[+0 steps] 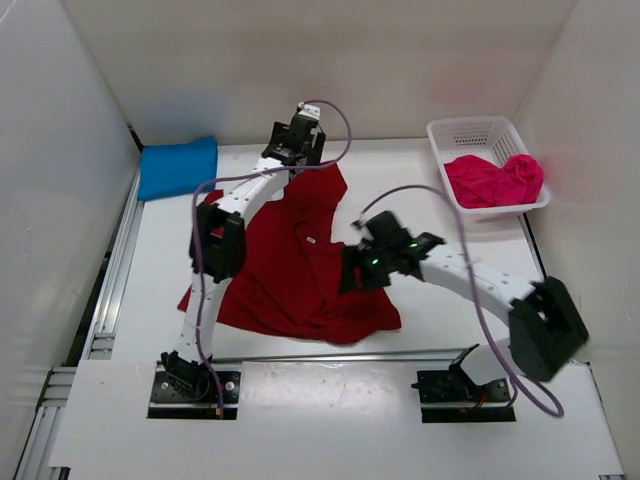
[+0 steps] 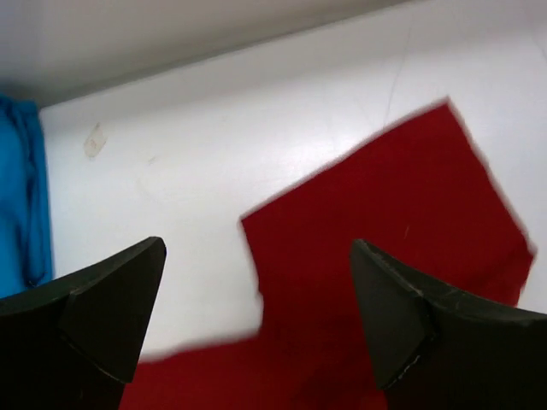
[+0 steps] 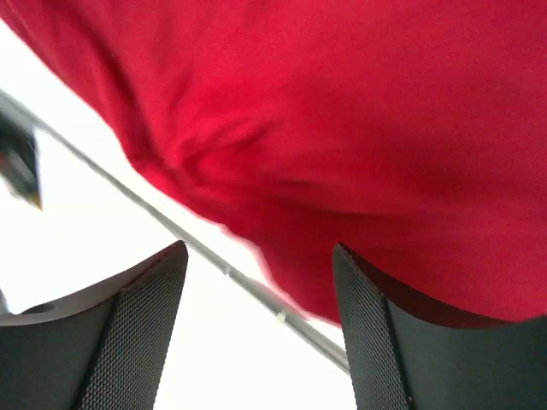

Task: Fold and stack the t-shirts
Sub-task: Flatten out the tshirt

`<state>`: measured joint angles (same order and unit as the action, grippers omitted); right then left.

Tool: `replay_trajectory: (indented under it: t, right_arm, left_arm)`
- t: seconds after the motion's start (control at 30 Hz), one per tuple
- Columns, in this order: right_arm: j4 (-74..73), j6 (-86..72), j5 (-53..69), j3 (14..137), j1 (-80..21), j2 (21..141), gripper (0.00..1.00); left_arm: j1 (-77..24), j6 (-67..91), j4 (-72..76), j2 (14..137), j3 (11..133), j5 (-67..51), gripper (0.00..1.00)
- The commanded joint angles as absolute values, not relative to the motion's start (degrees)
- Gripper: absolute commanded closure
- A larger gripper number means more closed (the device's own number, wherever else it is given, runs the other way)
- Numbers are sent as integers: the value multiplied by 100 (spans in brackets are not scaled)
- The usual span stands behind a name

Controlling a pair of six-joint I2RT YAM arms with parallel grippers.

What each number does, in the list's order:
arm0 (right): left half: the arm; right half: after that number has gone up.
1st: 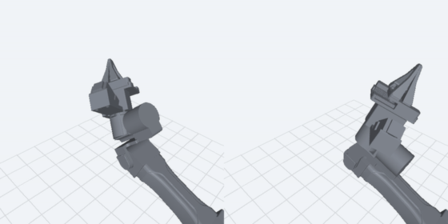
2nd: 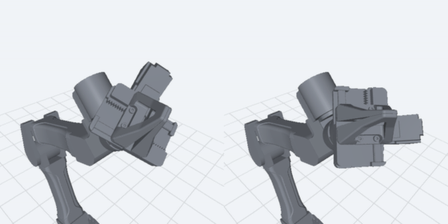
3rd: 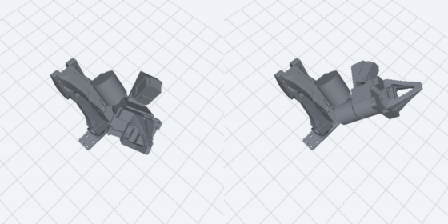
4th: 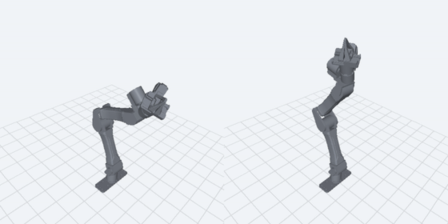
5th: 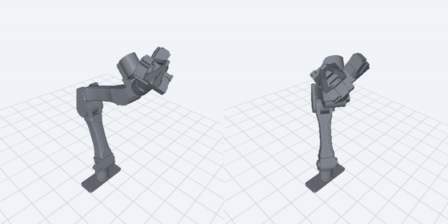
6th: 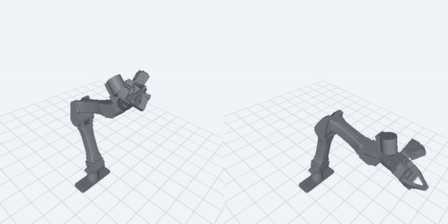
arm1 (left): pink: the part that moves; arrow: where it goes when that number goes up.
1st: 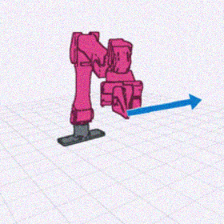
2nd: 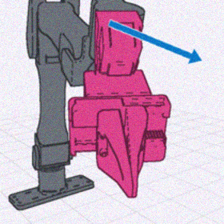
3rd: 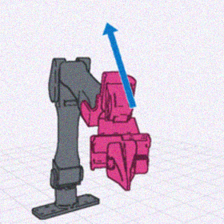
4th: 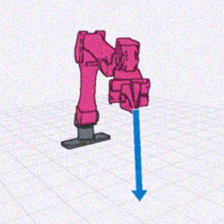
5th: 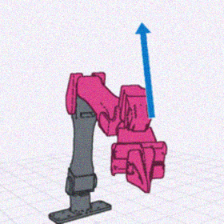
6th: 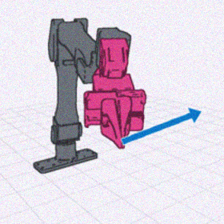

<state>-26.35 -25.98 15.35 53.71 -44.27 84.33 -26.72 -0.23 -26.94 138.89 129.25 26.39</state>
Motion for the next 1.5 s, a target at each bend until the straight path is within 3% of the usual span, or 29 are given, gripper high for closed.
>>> replay_trajectory:
  t: [0.0, 0.17, 0.4, 0.6, 0.97, 1.0, 1.03, 1.13, 1.17, 1.2, 1.23, 1.3, 1.47]
  right_arm:
    - [-2759, -3085, 845, 5028, -3543, 7525, 27]
    - [-3330, -3146, 379, 4650, -3489, 6979, 27]
    - [-3428, -3437, 272, 3701, -3472, 6847, 27]
    - [-3006, -3550, 404, 2929, -3533, 6285, 26]
    - [-2074, -3384, 721, 2637, -3419, 6801, 25]
    - [-2013, -3323, 721, 2637, -3419, 6890, 25]
    - [-2013, -3322, 721, 2689, -3419, 6969, 26]
    - [-1890, -3059, 1141, 2759, -3419, 7224, 50]
    - [-1994, -2911, 1264, 2847, -3419, 7277, 64]
    - [-2100, -2831, 1353, 2909, -3419, 7277, 72]
    - [-2222, -2778, 1414, 2979, -3367, 7277, 80]
    - [-2609, -2637, 1748, 3032, -3297, 6954, 99]
    - [-3032, -2592, 3180, 3863, -3076, 5258, 99]
  left_arm:
    - [-2383, 0, -2848, 12133, 11589, 2455, 0]
    - [-1804, 0, -3074, 9709, 8664, 2364, 0]
    - [-265, 0, -4683, 8755, 7120, 1461, 12]
    - [167, 0, -4729, 7885, 5611, 458, 11]
    - [782, 0, -3858, 9087, 4799, 863, 11]
    - [782, 0, -3858, 9149, 4799, 792, 14]
    - [782, 0, -3858, 9254, 4860, 713, 29]
    - [729, 0, -3858, 9324, 4913, 388, 48]
    - [729, 0, -3858, 9325, 4913, 326, 67]
    - [729, 0, -3858, 9325, 4913, 325, 81]
    - [729, 0, -3858, 9325, 4913, 325, 90]
    - [729, 0, -3858, 9185, 4861, 272, 90]
    - [1002, 0, -3928, 8720, 5061, 562, 90]
